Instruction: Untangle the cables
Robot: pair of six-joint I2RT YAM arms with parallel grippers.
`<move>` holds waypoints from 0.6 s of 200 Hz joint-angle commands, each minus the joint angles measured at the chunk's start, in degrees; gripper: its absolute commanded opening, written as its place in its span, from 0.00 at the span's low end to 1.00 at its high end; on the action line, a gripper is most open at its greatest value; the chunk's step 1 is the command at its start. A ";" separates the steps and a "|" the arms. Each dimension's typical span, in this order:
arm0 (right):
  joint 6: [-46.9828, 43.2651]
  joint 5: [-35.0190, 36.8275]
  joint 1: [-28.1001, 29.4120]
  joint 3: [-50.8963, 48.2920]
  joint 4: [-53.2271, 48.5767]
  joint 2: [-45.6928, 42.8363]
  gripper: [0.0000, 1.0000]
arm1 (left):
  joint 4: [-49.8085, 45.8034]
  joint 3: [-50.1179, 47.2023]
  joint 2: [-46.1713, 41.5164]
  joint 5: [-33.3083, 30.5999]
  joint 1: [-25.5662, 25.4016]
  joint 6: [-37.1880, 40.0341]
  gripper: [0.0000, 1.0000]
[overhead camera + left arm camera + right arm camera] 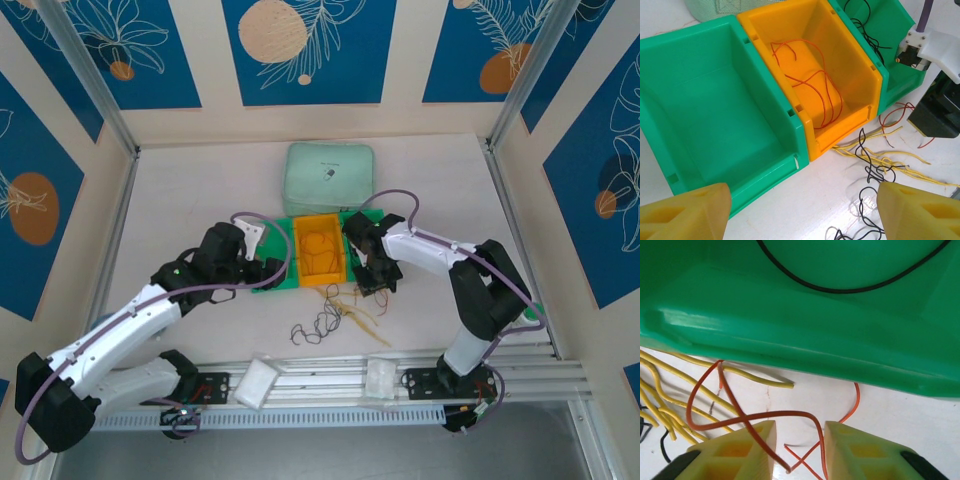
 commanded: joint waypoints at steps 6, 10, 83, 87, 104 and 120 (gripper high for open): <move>0.28 -1.19 -0.26 -0.13 0.29 -1.24 0.24 | -0.39 -0.89 -0.97 0.16 0.74 0.42 0.77; 0.30 -1.18 -0.38 -0.12 0.27 -1.32 0.23 | -0.29 -0.84 -0.92 0.20 0.70 0.45 0.77; 1.59 2.16 -0.65 0.66 -4.58 -10.68 0.03 | -0.16 -0.89 -1.09 0.16 0.76 0.49 0.76; 1.65 2.40 -0.72 0.91 -5.13 -11.70 0.03 | -0.12 -0.89 -1.08 0.16 0.70 0.43 0.76; 1.96 3.40 -0.83 2.75 -7.81 -15.27 0.02 | 0.12 -1.04 -1.09 0.16 0.69 0.42 0.76; 2.00 3.18 -0.79 5.27 -9.72 -18.42 0.02 | 0.23 -1.09 -1.07 0.08 0.70 0.44 0.77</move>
